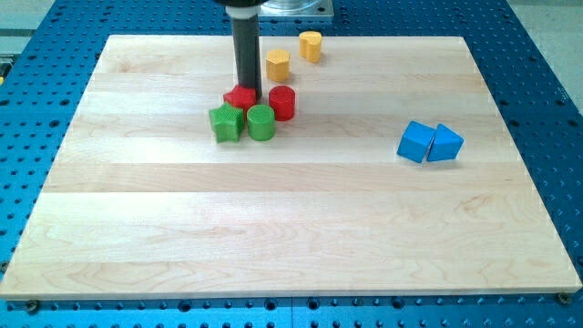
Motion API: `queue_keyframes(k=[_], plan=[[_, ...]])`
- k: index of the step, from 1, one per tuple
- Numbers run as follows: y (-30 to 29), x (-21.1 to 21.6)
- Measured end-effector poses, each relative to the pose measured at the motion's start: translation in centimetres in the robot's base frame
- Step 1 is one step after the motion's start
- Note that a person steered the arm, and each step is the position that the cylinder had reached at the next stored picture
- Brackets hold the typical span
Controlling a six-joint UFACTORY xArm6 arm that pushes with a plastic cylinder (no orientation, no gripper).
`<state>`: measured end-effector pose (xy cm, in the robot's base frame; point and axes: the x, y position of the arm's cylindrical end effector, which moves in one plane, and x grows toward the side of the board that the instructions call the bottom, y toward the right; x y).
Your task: Slide the yellow hexagon into the yellow heart
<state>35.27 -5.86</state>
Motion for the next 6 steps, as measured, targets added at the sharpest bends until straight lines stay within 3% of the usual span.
queue_keyframes(k=[2, 4, 5, 6], plan=[[-1.9, -4.4], [5.4, -7.4], [9.7, -6.0], [21.2, -2.5]])
